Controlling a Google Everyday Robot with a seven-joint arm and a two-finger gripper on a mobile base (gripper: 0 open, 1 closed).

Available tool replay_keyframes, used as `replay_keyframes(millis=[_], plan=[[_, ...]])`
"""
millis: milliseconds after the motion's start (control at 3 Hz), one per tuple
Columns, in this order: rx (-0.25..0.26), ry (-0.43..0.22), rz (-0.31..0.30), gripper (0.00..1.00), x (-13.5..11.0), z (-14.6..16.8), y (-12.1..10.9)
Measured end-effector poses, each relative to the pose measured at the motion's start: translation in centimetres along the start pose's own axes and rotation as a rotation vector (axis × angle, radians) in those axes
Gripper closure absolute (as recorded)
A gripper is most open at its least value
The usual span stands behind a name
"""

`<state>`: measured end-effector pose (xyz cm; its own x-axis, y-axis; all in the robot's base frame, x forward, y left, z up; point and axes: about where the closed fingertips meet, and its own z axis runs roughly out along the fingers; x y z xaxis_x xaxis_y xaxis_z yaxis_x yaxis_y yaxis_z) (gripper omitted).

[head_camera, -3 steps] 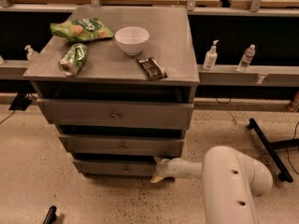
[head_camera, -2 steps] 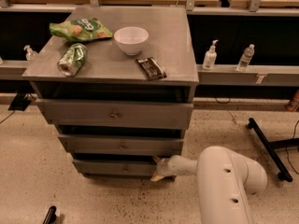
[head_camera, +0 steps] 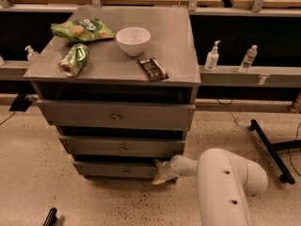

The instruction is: Open bottom drawer

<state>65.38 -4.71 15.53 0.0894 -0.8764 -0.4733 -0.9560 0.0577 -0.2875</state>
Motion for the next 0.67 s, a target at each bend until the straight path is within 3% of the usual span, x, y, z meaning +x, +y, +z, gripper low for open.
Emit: replay_keyframes(millis=[667], plan=[[0.0,0.0,0.0,0.27,-0.16,-0.28,-0.09]])
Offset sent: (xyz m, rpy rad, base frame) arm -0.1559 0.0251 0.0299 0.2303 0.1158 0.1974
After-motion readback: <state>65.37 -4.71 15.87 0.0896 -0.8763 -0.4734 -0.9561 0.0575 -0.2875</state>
